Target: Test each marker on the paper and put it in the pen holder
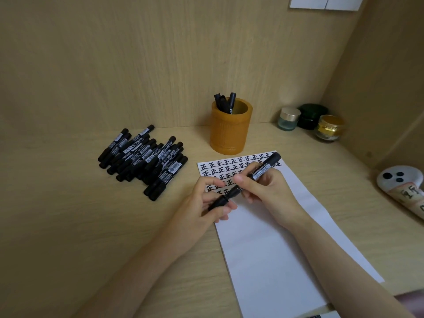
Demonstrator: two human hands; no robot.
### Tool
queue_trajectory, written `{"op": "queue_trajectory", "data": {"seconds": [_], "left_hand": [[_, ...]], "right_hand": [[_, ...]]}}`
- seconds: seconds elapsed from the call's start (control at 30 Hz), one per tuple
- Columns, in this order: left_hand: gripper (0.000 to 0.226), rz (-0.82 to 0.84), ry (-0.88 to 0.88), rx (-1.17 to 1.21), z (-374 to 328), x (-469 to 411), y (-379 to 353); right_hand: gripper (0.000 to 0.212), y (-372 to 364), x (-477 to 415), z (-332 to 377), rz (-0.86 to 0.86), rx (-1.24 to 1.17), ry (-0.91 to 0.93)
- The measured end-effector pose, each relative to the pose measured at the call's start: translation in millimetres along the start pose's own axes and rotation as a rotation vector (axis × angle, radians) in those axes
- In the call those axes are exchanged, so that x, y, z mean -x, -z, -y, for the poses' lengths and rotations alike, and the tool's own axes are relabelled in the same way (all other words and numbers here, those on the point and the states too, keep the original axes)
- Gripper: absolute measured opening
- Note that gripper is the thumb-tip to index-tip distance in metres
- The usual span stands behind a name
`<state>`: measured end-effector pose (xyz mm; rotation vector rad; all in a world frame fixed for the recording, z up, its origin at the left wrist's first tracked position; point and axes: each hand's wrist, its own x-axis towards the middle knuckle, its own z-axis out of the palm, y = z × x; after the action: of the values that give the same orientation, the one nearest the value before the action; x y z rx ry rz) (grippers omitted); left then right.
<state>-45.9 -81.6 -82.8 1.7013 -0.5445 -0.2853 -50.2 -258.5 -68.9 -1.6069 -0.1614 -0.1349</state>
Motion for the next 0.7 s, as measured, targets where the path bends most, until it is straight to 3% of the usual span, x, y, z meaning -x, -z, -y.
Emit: {"op": "queue_trajectory", "data": {"seconds": [0.2, 0.3, 0.47, 0.7], "left_hand": [[0.035, -0.022, -0.004, 0.020, 1.9, -0.5, -0.1], [0.028, -0.100, -0.005, 0.074, 2.5, -1.4, 0.9], [0.018, -0.257, -0.048, 0.013, 2.3, -3.2, 4.2], [0.017, -0.250, -0.102, 0.014, 2.4, -1.2, 1.8]], "right_hand": [[0.018, -4.8, 3.0, -3.5, 0.148, -0.021, -0.024], [0.027, -3.8, 2.9, -2.9, 0.115, -0.055, -0.017], [0.012, -4.3, 3.7, -1.6, 0.076, -0.114, 0.030], [0.014, -5.1, 0.5, -2.2, 0.026, -0.094, 0.011]]}}
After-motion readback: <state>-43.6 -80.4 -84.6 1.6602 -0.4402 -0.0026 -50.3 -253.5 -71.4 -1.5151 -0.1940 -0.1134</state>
